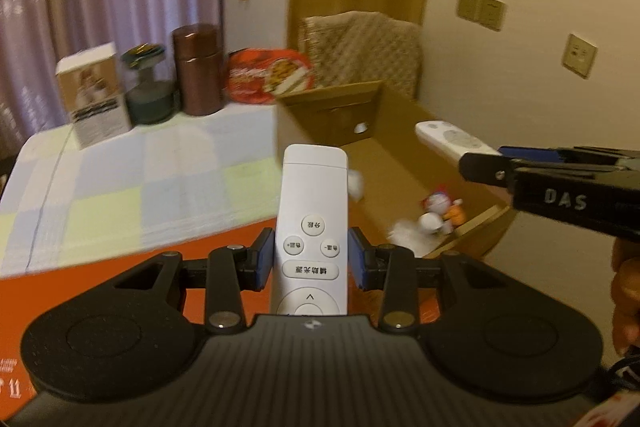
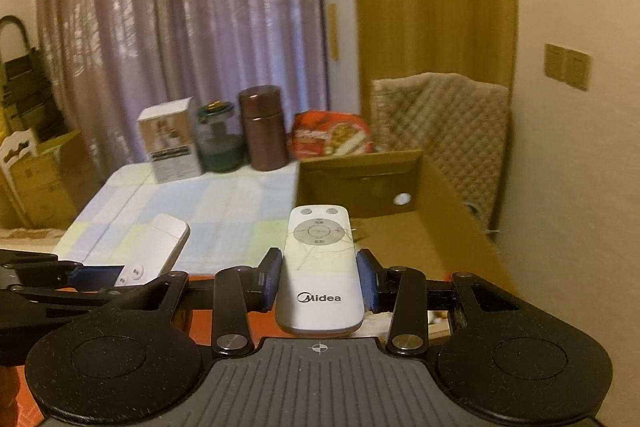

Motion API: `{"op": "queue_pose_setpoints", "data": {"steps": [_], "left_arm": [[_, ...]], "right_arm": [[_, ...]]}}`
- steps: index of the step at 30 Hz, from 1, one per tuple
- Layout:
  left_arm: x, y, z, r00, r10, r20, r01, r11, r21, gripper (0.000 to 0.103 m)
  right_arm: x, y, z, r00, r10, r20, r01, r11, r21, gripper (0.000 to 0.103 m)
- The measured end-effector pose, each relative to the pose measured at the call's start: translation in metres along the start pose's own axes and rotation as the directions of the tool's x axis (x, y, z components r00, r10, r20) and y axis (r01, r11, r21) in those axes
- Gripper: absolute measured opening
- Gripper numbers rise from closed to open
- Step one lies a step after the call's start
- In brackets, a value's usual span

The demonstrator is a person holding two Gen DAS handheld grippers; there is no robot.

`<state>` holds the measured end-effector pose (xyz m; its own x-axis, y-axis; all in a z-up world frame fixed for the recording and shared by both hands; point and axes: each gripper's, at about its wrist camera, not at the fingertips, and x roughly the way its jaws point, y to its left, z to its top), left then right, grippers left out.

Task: Organize rigid objects
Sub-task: 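Carry both remotes over the cardboard box, then lower both remotes into the box and open both grippers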

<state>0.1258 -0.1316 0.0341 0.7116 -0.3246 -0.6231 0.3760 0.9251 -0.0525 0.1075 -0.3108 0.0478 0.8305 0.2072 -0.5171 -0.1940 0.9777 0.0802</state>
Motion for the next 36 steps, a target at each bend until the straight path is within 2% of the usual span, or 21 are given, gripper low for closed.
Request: {"op": "queue_pose_setpoints", "data": {"steps": [7,18,25,36], "left_arm": [[0.023,-0.043,0.026,0.999,-0.048,0.008,0.048,0.998,0.049,0.034],[0.078,-0.069,0.052,0.995,-0.09,-0.032,0.091,0.995,0.05,0.034],[0.111,-0.072,0.058,0.995,-0.084,-0.061,0.086,0.996,0.03,0.034],[0.139,-0.072,0.064,0.992,-0.085,-0.09,0.088,0.996,0.024,0.034]], "right_arm": [[0.001,-0.047,0.006,0.999,-0.036,-0.01,0.037,0.999,0.025,0.037],[0.021,-0.108,0.008,0.998,-0.044,-0.055,0.048,0.996,0.071,0.037],[0.042,-0.122,0.005,0.996,-0.028,-0.08,0.035,0.996,0.083,0.037],[0.065,-0.131,-0.001,0.994,-0.012,-0.109,0.023,0.995,0.095,0.037]]}}
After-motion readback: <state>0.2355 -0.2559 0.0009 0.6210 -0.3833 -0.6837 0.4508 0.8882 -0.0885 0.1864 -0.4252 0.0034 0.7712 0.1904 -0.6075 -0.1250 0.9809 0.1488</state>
